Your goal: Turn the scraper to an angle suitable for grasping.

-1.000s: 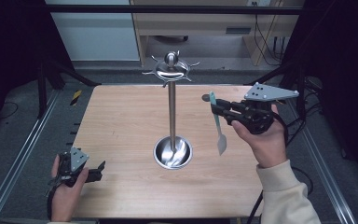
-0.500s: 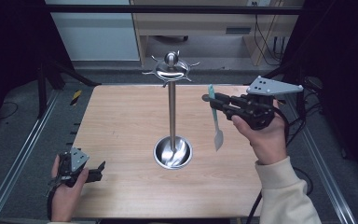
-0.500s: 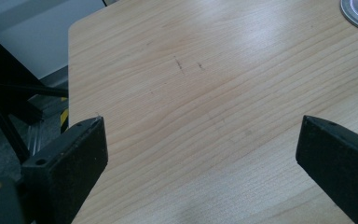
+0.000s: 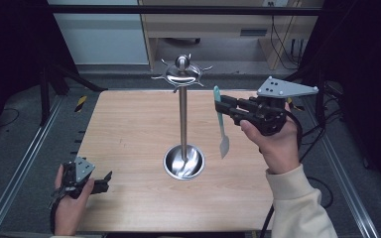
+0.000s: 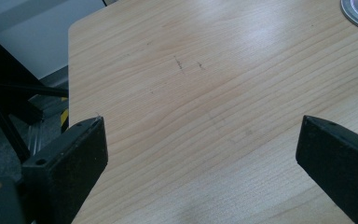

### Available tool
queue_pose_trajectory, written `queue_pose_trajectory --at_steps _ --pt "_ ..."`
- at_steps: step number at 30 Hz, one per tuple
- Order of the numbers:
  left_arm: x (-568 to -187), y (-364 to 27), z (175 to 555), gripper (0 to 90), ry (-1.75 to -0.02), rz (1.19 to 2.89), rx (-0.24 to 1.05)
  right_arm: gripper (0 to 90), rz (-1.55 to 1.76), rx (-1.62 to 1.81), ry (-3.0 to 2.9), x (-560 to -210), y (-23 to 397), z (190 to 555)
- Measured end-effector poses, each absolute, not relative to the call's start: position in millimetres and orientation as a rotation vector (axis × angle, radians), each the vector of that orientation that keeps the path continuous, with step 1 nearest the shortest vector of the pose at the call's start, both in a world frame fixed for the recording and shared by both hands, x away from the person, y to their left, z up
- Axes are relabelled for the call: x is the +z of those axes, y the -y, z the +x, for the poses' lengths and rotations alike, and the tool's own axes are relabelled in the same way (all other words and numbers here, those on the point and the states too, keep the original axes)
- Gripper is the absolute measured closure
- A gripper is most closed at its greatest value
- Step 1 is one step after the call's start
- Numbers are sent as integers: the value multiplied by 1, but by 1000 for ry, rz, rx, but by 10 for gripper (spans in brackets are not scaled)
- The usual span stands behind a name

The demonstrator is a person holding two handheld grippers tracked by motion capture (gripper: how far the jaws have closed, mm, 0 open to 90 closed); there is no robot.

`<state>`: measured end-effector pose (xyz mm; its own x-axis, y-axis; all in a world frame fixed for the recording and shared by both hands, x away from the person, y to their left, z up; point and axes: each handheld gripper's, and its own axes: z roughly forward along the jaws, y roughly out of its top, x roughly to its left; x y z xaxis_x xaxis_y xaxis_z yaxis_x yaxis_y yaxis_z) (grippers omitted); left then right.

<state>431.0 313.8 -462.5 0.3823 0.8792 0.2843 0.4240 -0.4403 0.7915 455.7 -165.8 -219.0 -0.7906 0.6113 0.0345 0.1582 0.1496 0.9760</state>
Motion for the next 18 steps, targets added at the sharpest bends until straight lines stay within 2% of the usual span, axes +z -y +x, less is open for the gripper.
queue_pose_trajectory --at_steps 18 --pt "-462 -314 431 18 -1112 2027 941 741 722 1711 -2061 -210 158 456"
